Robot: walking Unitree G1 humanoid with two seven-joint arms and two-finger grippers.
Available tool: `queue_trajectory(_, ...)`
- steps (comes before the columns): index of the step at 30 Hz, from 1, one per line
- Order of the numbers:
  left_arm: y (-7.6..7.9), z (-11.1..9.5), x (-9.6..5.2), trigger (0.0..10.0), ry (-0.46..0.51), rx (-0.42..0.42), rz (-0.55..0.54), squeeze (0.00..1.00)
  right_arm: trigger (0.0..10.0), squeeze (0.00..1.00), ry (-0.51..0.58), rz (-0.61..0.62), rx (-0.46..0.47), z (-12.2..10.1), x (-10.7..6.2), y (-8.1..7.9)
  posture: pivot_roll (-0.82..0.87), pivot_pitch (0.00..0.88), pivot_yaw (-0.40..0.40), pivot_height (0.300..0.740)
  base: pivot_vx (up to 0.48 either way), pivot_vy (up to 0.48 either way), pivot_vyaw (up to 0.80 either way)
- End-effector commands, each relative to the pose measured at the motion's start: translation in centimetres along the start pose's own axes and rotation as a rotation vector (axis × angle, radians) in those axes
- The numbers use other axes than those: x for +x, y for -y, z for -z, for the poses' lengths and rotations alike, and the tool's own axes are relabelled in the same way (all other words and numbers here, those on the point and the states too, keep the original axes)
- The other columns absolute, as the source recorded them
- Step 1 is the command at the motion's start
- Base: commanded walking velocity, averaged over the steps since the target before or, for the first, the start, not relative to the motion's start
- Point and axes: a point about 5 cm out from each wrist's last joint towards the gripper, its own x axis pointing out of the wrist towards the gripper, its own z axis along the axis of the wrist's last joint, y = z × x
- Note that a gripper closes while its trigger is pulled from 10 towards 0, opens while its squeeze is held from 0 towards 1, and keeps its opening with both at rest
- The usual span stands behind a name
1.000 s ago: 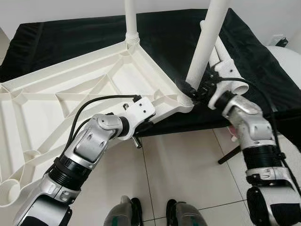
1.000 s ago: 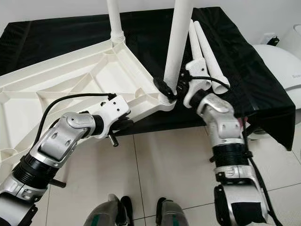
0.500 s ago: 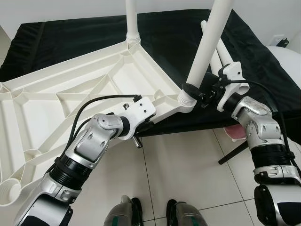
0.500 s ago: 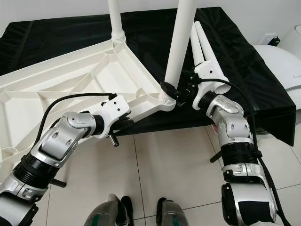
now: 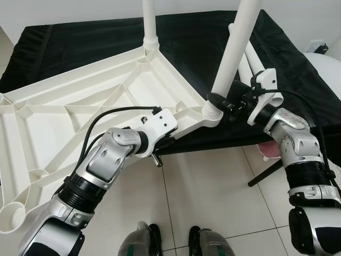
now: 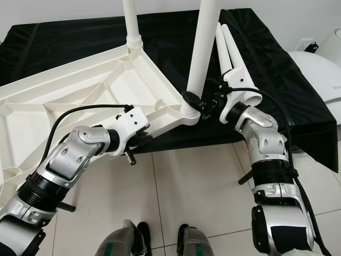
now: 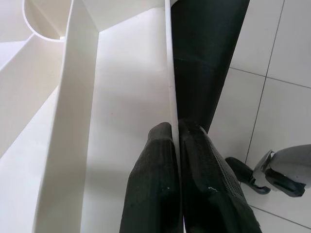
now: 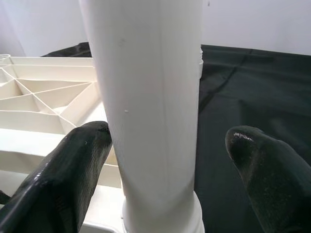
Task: Building children table
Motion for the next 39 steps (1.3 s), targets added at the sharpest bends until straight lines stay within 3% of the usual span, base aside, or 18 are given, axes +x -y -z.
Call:
queue_trajectory(1,-0.55,0.17,-0.13,10.0,-0.024,0.019,-0.067,0.00,10.0,0.00,0.016,-0.006,0.000,-0.24,0.04,0.10,-0.09,0.180,0.044,0.740,0.000,0.000,0.00)
queue_trajectory(20,-0.31,0.04,0.20,10.0,-0.030,0.037,-0.058,0.00,10.0,0.00,0.031,0.003,0.019,-0.08,0.05,0.19,-0.09,0.178,0.047,0.740,0.000,0.000,0.00)
queue_trajectory(21,-0.28,0.02,0.19,10.0,-0.029,0.039,-0.057,0.00,0.0,0.00,0.032,0.004,0.018,-0.11,0.07,0.21,-0.09,0.178,0.047,0.740,0.000,0.000,0.00)
queue_trajectory(23,-0.26,-0.01,0.19,10.0,-0.028,0.040,-0.056,0.00,0.0,0.00,0.033,0.005,0.017,-0.14,0.08,0.23,-0.09,0.178,0.047,0.740,0.000,0.000,0.00)
queue_trajectory(24,-0.25,-0.03,0.18,10.0,-0.027,0.040,-0.056,0.00,2.6,0.00,0.033,0.006,0.017,-0.15,0.13,0.25,-0.09,0.178,0.047,0.740,0.000,0.000,0.00)
queue_trajectory(25,-0.25,-0.03,0.18,10.0,-0.027,0.040,-0.056,0.00,2.6,0.00,0.033,0.006,0.017,-0.15,0.13,0.25,-0.09,0.178,0.047,0.740,0.000,0.000,0.00)
queue_trajectory(26,-0.23,-0.04,0.18,10.0,-0.026,0.042,-0.055,0.00,10.0,0.00,0.033,0.008,0.020,-0.15,0.19,0.27,-0.09,0.170,0.044,0.740,0.000,0.000,0.00)
queue_trajectory(36,-0.22,-0.10,0.06,10.0,-0.022,0.045,-0.057,0.00,10.0,0.00,0.043,0.005,0.027,-0.12,0.89,-0.16,-0.09,0.163,0.040,0.740,0.000,0.000,0.00)
queue_trajectory(37,-0.19,-0.09,0.05,10.0,-0.022,0.046,-0.057,0.00,0.0,0.00,0.047,0.006,0.037,-0.09,0.91,-0.21,-0.09,0.158,0.039,0.740,0.000,0.000,0.00)
queue_trajectory(39,-0.16,-0.08,0.05,10.0,-0.022,0.047,-0.056,0.00,0.0,0.00,0.049,0.007,0.044,-0.07,0.92,-0.23,-0.09,0.158,0.039,0.740,0.000,0.000,0.00)
